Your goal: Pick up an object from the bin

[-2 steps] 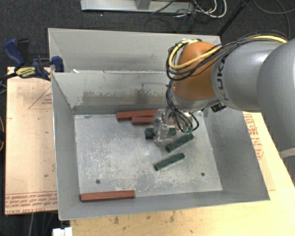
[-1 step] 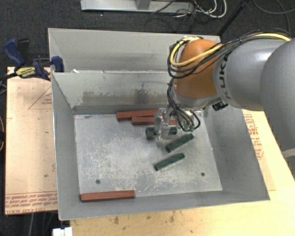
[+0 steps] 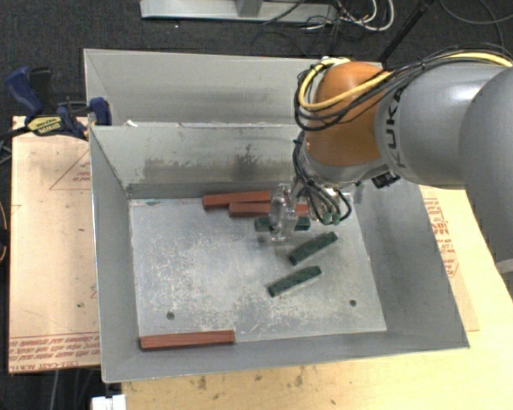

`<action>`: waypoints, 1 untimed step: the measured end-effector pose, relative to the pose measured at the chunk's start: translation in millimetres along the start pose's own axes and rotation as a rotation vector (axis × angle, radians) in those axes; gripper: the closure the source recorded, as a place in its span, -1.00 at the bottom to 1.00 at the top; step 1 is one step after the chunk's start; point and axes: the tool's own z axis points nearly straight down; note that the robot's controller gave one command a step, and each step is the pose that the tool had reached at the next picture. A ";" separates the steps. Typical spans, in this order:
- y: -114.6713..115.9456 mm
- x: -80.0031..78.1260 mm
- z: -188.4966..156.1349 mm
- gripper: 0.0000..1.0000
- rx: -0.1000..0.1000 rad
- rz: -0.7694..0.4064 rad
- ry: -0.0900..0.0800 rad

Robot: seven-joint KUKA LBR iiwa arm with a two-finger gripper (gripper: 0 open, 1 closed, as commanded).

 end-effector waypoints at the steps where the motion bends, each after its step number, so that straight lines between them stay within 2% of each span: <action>1: 0.1 -0.3 -10.5 1.00 0.000 0.000 -0.001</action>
Offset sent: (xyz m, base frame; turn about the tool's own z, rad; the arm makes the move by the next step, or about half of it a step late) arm 0.0000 0.0000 0.0707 0.0000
